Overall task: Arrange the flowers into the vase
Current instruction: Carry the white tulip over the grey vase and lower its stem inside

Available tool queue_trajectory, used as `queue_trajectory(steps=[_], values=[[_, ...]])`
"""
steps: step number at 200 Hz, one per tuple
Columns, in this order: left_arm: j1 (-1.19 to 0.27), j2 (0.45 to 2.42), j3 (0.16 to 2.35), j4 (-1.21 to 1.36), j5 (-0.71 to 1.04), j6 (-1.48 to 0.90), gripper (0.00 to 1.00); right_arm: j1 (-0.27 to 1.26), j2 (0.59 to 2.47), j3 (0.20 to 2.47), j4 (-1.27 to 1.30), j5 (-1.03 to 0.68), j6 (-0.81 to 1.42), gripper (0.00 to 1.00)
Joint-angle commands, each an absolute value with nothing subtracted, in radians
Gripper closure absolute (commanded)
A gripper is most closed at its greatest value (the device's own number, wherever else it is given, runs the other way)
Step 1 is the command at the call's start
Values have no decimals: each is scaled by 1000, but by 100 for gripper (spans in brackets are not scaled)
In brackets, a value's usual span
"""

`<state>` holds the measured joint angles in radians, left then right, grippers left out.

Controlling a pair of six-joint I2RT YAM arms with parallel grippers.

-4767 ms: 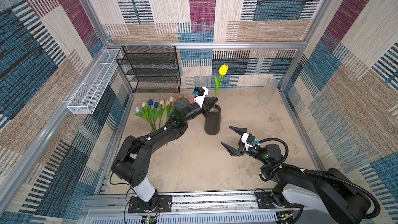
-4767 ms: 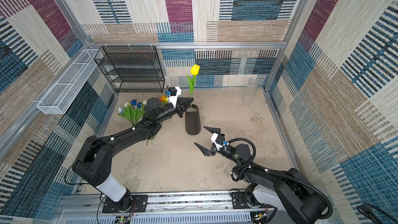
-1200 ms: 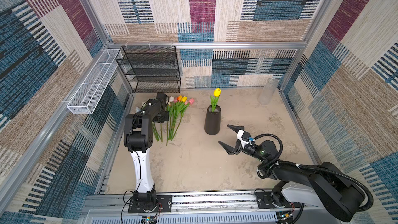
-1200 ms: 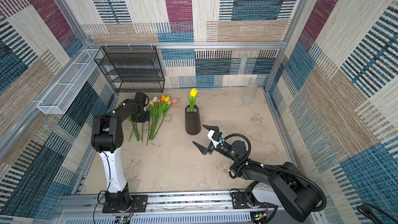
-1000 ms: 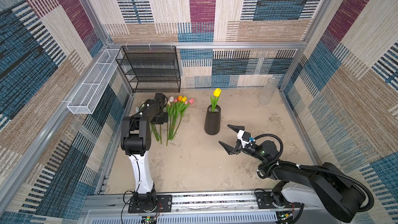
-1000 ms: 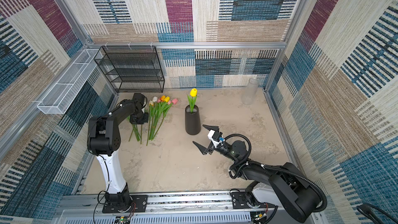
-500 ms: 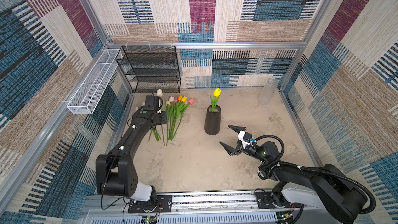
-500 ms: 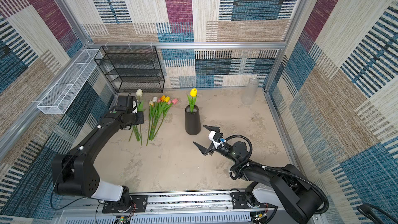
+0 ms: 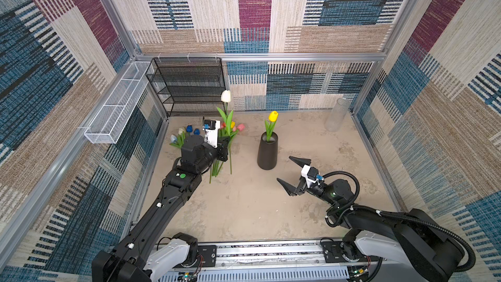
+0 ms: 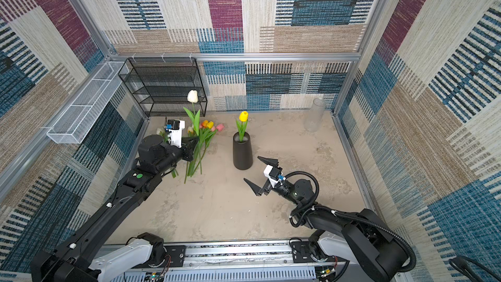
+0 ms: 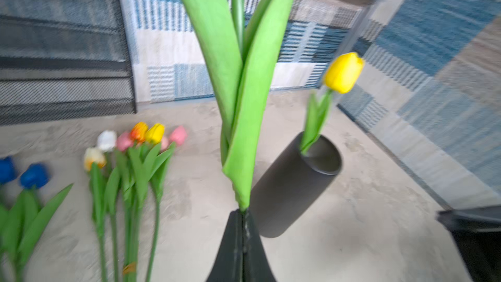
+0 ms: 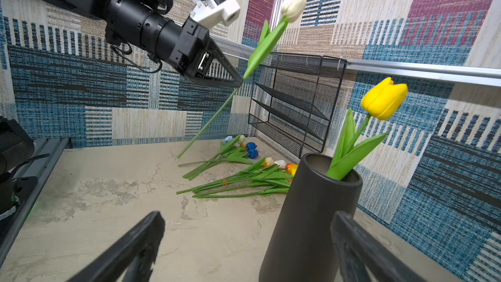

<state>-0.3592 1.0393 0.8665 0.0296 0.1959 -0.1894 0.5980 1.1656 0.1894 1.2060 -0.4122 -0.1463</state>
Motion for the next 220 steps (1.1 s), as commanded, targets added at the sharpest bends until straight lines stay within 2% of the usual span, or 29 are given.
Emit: queue_trajectory(steps=[1,32,53,91,149,220], values=[[-394,1026,850,243,268,-144,100,600,1154,185,1237,-404,-138,0],[-439,1073,867,432,344,-146,100,599,1145,167,1270,-375,-123,0],[-452,1148,895,586,424,-152,100,600,1132,162,1272,-363,-124,0],[-474,1308,956,879,468,-216,100,600,1150,153,1294,-336,-124,0],[-488,1499,1111,889,503,-204,100,600,1135,153,1278,-340,-133,0],[-489,1598,1046,958,453,-186,100,599,1126,152,1277,-357,-135,0]])
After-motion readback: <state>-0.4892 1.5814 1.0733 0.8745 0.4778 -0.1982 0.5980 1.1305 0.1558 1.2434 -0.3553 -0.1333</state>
